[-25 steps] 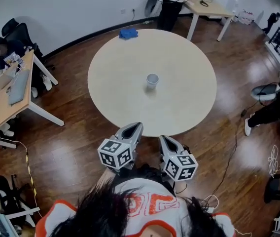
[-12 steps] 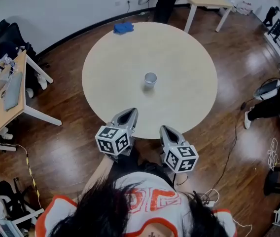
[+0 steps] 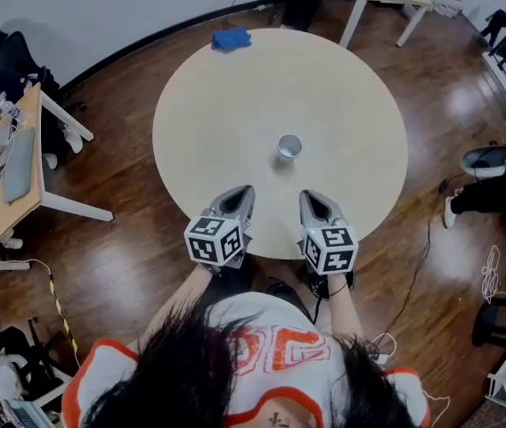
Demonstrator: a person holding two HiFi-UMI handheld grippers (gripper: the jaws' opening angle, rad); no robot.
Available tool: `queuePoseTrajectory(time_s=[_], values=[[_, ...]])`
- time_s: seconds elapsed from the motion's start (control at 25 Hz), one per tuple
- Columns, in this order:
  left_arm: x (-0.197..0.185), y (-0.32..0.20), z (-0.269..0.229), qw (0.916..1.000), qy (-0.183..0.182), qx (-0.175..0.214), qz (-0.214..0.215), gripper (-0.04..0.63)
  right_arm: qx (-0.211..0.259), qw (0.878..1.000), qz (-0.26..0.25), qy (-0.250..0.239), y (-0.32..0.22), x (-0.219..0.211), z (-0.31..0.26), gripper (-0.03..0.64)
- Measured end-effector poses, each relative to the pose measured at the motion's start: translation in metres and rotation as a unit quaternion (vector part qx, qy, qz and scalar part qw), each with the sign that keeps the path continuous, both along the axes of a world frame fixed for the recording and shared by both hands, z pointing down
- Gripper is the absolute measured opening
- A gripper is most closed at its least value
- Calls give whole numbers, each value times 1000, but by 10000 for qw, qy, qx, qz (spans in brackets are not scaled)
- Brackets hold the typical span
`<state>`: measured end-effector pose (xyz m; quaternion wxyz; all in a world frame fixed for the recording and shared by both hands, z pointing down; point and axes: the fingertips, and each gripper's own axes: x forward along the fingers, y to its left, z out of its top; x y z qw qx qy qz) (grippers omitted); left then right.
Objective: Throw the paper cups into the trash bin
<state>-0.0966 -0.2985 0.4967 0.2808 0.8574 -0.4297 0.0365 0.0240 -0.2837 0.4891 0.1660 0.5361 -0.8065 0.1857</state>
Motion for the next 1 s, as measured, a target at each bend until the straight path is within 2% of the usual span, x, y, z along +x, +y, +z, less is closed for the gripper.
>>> queuePoseTrajectory(time_s=[0.2,0.28,0.36,0.52,0.8,1.0], values=[[5,-8,17,9996,-72,-108,249,0,-183,9989,-163,405,-50,-9,26,3],[5,-13,23,9992,-20,-197,347,0,-356,9973,-370,531,-66,-16,39,70],[6,-19,31,9984,-8,-310,480,0,-499,9947,-523,728,-81,-22,52,87],[8,-23,44,9958,-132,-388,816,0,-700,9858,-714,1350,-105,-26,79,87],[17,-26,58,9914,-346,-392,1198,0,-1160,9650,-985,2134,-125,-32,111,95],[20,-28,58,9898,-355,-349,1334,0,-1412,9555,-996,2389,-127,-29,123,89]])
